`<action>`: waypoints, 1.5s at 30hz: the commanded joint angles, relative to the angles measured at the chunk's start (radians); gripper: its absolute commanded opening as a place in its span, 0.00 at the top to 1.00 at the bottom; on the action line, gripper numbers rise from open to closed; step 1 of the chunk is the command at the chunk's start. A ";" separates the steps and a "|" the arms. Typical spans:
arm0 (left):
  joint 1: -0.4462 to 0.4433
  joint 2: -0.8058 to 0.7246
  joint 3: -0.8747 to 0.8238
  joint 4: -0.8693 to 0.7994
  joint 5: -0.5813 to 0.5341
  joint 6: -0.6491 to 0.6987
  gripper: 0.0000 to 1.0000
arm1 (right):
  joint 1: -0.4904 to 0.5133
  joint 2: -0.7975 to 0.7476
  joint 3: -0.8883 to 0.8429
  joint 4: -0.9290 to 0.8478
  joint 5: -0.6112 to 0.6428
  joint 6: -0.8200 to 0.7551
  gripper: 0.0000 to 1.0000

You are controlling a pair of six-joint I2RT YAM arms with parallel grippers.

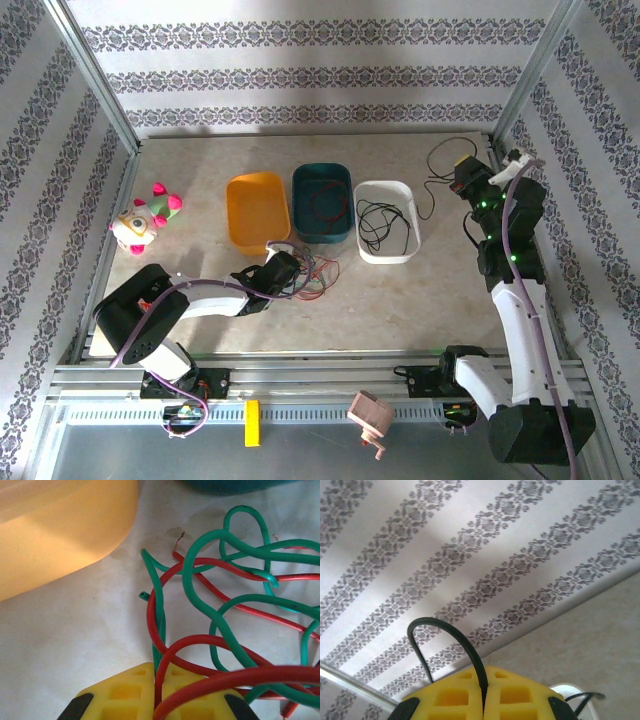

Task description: Untangle the cables

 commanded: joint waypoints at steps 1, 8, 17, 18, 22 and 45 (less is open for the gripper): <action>0.012 0.012 0.026 -0.018 -0.014 -0.004 1.00 | 0.048 0.035 0.032 0.034 -0.066 -0.050 1.00; 0.012 0.016 0.035 -0.021 -0.008 0.000 1.00 | 0.098 0.082 0.002 0.014 -0.040 -0.056 1.00; 0.012 0.031 0.048 -0.024 0.001 0.005 1.00 | 0.167 0.194 -0.119 -0.028 0.043 -0.059 1.00; 0.012 0.030 0.047 -0.025 0.001 0.003 1.00 | 0.177 0.211 -0.132 -0.029 0.054 -0.056 1.00; 0.012 0.026 0.043 -0.024 -0.002 0.000 1.00 | 0.195 0.293 -0.151 -0.069 0.085 -0.028 1.00; 0.006 0.004 0.026 -0.015 -0.018 -0.004 1.00 | 0.249 0.382 -0.065 -0.232 0.231 -0.069 0.52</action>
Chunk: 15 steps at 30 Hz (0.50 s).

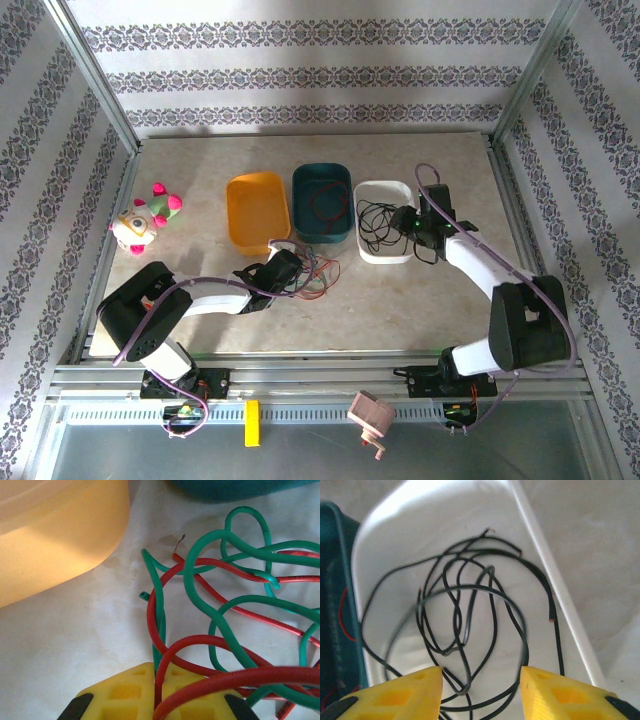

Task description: Untangle the cables

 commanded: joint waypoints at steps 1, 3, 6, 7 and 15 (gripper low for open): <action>0.006 -0.018 -0.003 -0.008 -0.021 -0.003 1.00 | 0.027 -0.108 0.015 -0.009 0.113 -0.052 0.51; 0.006 -0.019 -0.003 -0.004 -0.018 -0.002 1.00 | 0.050 -0.152 0.010 -0.008 0.131 -0.084 0.49; 0.005 -0.017 -0.003 0.004 -0.013 0.000 1.00 | 0.099 -0.190 -0.002 0.003 0.053 -0.133 0.49; 0.005 -0.016 -0.003 0.006 -0.012 0.002 1.00 | 0.123 -0.193 -0.009 0.015 -0.012 -0.151 0.49; 0.005 -0.010 0.000 0.015 -0.001 0.008 1.00 | 0.403 -0.040 -0.003 0.031 -0.288 -0.234 0.49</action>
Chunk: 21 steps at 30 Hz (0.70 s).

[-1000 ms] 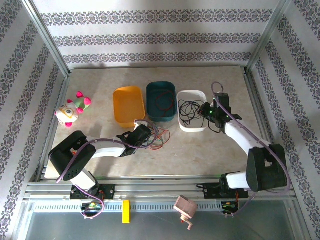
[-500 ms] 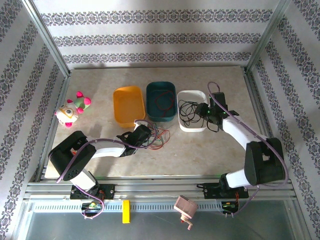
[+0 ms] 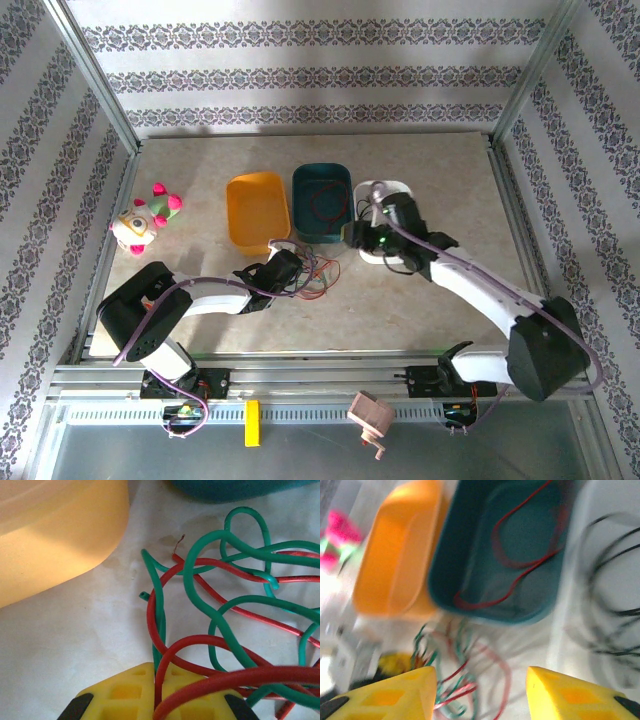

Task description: Untangle the cables

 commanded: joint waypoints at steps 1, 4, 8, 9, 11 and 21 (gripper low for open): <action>0.005 -0.009 0.002 0.015 -0.002 0.008 1.00 | 0.076 0.084 0.007 0.006 -0.144 -0.050 0.49; 0.005 -0.009 0.001 0.013 -0.004 0.007 1.00 | 0.103 0.166 0.041 -0.004 -0.149 -0.033 0.48; 0.003 -0.014 0.000 0.010 -0.008 0.008 1.00 | 0.108 0.227 0.058 -0.006 -0.104 0.003 0.48; 0.003 -0.015 -0.002 0.010 -0.007 0.007 1.00 | 0.112 0.235 0.061 -0.006 -0.090 0.007 0.48; 0.003 -0.017 -0.005 0.013 -0.009 0.005 1.00 | 0.119 0.252 0.068 -0.003 -0.073 0.013 0.47; 0.003 -0.014 -0.001 0.008 -0.012 0.004 1.00 | 0.151 0.304 0.085 -0.020 -0.053 0.020 0.48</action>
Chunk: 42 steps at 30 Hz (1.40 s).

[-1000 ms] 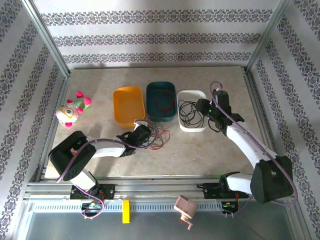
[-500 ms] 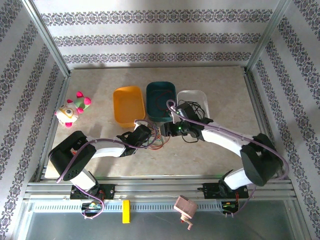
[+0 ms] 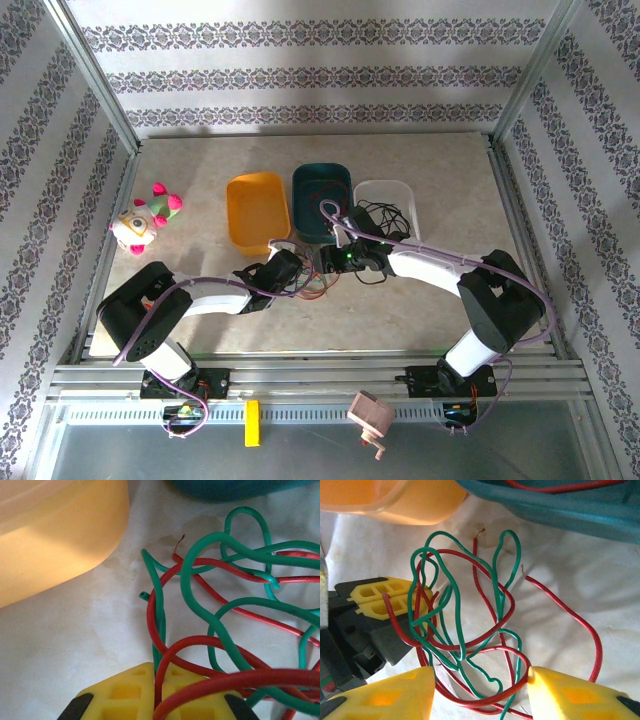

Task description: Untangle the cables

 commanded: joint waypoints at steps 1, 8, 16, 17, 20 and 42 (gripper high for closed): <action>0.003 -0.015 -0.003 0.009 -0.013 0.003 1.00 | 0.016 0.007 0.013 -0.019 0.044 0.010 0.48; 0.003 -0.014 -0.003 0.010 -0.014 0.002 1.00 | 0.022 -0.009 -0.009 -0.052 0.118 0.002 0.48; 0.002 -0.015 -0.002 0.008 -0.015 0.001 1.00 | 0.045 0.013 -0.003 -0.052 0.053 -0.013 0.50; 0.002 -0.015 -0.003 0.008 -0.016 0.001 1.00 | 0.047 0.013 -0.003 -0.052 0.045 -0.016 0.50; 0.002 -0.017 -0.003 0.008 -0.017 -0.001 1.00 | 0.049 0.009 -0.005 -0.061 0.033 -0.020 0.50; 0.000 -0.001 0.004 0.008 -0.020 0.003 1.00 | 0.055 -0.382 -0.058 -0.027 0.560 -0.053 1.00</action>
